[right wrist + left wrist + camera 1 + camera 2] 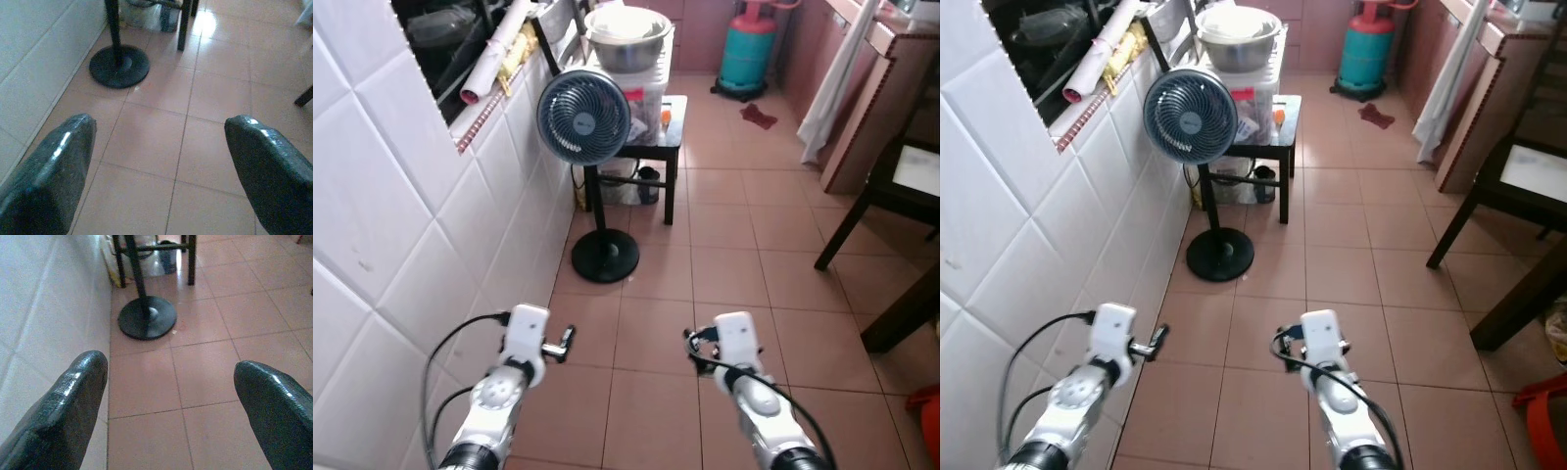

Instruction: Setting the table

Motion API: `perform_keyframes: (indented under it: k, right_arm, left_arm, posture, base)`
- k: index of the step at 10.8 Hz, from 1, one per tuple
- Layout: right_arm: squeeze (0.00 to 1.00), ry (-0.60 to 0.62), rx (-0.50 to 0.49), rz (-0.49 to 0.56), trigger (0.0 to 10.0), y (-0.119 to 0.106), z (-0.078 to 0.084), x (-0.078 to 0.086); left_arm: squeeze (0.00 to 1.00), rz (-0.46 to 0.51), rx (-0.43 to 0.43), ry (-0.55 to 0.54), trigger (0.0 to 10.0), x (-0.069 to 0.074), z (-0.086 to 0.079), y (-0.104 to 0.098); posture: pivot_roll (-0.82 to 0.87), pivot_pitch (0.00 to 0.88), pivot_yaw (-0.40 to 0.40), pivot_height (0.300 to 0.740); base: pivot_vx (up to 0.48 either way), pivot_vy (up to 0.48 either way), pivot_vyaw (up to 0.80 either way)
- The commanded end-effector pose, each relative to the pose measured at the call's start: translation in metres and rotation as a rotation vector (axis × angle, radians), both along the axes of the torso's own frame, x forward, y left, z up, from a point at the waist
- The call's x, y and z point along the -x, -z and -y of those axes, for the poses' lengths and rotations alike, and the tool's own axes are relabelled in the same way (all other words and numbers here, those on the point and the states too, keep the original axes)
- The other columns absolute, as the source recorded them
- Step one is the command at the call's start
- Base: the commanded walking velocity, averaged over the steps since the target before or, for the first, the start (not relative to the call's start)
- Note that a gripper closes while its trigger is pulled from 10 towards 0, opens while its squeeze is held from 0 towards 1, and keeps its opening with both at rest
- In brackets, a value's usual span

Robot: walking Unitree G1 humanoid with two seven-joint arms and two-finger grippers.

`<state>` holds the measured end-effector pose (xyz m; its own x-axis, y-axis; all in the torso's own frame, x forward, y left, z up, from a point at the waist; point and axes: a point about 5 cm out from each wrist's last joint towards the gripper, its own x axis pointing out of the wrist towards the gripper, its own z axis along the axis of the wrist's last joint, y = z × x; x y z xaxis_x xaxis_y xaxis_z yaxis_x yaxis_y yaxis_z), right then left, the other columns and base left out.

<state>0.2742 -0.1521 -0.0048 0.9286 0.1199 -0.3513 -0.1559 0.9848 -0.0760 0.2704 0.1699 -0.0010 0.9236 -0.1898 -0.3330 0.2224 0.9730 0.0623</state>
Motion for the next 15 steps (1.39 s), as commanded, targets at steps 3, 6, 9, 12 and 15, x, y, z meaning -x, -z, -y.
perform_keyframes:
  k: [3, 6, 9, 12, 15]
  right_arm:
    - [0.00, 0.007, -0.057, 0.100, 10.0, -0.020, 0.014, 0.002]
    - [0.00, 0.023, -0.106, 0.039, 10.0, -0.015, 0.026, 0.024]
    - [0.00, 0.023, -0.148, 0.011, 10.0, -0.020, 0.032, 0.043]
    - [0.00, 0.057, -0.129, 0.019, 10.0, -0.031, 0.039, 0.056]
    - [0.00, 0.135, -0.084, 0.234, 10.0, -0.069, 0.038, 0.058]
  left_arm:
    - [0.00, 0.153, 0.043, -0.029, 10.0, 0.006, -0.012, -0.024]
    - [0.00, 0.174, 0.086, 0.027, 10.0, 0.015, 0.002, -0.032]
    - [0.00, 0.157, 0.118, 0.038, 10.0, 0.021, 0.004, -0.036]
    - [0.00, 0.158, 0.118, 0.014, 10.0, 0.036, 0.001, -0.041]
    - [0.00, 0.077, 0.154, 0.009, 10.0, 0.058, -0.003, -0.037]
  posture:
    - [-0.03, 0.032, 0.041, 0.740]
    - [-0.01, 0.021, 0.022, 0.740]
    - [-0.01, 0.039, 0.030, 0.740]
    - [-0.04, 0.053, 0.028, 0.740]
    - [-0.06, 0.089, 0.019, 0.740]
  base:
    - [0.000, 0.000, 0.00]
    - [0.000, 0.000, 0.00]
    - [0.000, 0.000, 0.00]
    - [0.000, 0.000, 0.00]
    - [0.000, 0.000, 0.00]
